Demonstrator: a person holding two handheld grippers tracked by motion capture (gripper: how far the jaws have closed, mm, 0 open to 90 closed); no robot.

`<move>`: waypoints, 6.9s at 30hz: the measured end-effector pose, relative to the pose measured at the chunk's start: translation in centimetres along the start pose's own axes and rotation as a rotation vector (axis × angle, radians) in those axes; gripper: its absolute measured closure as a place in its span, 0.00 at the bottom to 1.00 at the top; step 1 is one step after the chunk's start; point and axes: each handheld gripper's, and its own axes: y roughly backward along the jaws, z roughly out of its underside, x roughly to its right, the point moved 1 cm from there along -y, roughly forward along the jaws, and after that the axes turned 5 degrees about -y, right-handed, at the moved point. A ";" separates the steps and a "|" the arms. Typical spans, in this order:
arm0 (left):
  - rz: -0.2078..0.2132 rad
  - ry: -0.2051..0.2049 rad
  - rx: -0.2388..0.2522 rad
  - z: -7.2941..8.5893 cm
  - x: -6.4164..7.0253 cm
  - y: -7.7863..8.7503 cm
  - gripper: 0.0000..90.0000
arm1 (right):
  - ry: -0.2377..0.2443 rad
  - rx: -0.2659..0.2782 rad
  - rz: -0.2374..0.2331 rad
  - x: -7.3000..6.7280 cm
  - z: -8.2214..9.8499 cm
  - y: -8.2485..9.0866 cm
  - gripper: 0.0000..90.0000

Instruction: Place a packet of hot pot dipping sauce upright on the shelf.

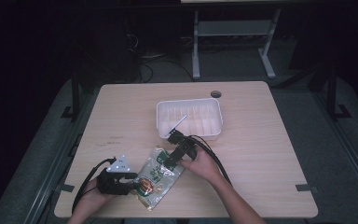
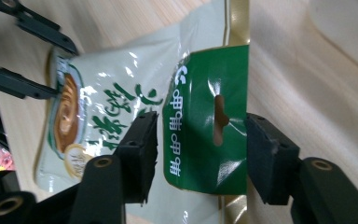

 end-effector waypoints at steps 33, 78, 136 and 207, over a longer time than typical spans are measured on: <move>-0.064 0.026 0.027 0.4 -0.6 1.0 0.56 | -0.016 -0.049 -0.140 -1.8 -0.6 -0.5 0.99; -0.148 0.124 0.062 1.9 -2.7 2.3 0.44 | 0.019 0.095 -0.198 -6.1 1.9 8.0 0.99; -0.180 0.149 0.059 2.1 -3.1 2.3 0.34 | -0.156 0.329 -0.089 -4.0 -0.4 17.1 0.99; -0.233 0.160 0.087 2.3 -3.5 2.8 0.29 | -0.485 0.563 0.085 2.6 -9.7 16.0 0.99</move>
